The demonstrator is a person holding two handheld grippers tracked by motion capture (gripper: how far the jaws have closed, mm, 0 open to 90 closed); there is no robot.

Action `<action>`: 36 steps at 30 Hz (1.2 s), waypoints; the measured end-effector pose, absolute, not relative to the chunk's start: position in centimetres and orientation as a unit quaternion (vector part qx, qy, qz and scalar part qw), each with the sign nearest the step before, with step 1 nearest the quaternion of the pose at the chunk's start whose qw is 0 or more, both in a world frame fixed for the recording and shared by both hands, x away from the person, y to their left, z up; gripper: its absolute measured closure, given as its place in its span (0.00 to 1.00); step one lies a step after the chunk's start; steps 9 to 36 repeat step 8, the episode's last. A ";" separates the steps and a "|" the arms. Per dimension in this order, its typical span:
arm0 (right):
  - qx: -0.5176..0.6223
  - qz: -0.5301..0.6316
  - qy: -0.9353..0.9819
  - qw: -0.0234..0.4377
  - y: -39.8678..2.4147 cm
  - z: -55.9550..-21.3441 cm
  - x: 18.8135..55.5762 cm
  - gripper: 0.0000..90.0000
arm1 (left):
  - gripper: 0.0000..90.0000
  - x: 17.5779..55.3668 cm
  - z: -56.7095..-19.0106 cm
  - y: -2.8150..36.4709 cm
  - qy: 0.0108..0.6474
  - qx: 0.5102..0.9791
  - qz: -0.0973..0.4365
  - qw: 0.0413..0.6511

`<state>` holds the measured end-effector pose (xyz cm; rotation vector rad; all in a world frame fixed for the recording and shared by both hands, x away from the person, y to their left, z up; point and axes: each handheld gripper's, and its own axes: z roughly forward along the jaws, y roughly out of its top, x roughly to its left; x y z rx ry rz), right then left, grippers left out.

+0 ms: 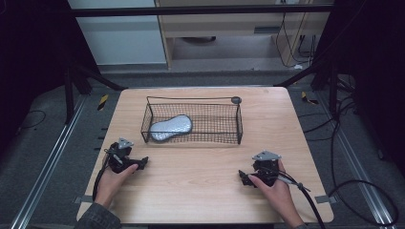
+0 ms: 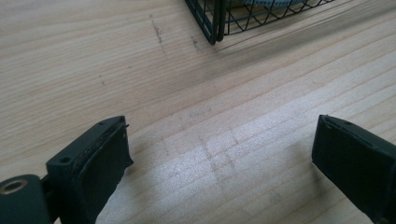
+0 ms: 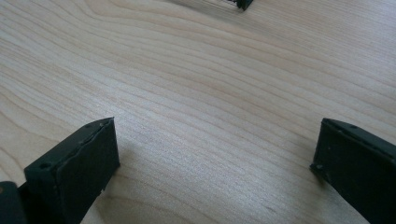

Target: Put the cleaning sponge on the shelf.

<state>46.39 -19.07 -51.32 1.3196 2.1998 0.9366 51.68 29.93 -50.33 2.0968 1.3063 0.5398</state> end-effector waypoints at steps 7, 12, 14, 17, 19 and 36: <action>0.475 0.335 0.788 0.203 -19.1 -51.3 46.4 0.00 | 0.00 51.6 -50.8 30.3 0.486 0.784 0.212 0.322; 0.475 0.336 0.788 0.203 -19.0 -51.3 46.4 0.00 | 0.00 51.6 -50.8 30.3 0.486 0.784 0.212 0.322; 0.475 0.336 0.788 0.203 -19.0 -51.3 46.4 0.00 | 0.00 51.6 -50.8 30.3 0.486 0.784 0.212 0.322; 0.475 0.336 0.788 0.203 -19.0 -51.3 46.4 0.00 | 0.00 51.6 -50.8 30.3 0.486 0.784 0.212 0.322; 0.475 0.336 0.788 0.203 -19.0 -51.3 46.4 0.00 | 0.00 51.6 -50.8 30.3 0.486 0.784 0.212 0.322; 0.475 0.336 0.788 0.203 -19.0 -51.3 46.4 0.00 | 0.00 51.6 -50.8 30.3 0.486 0.784 0.212 0.322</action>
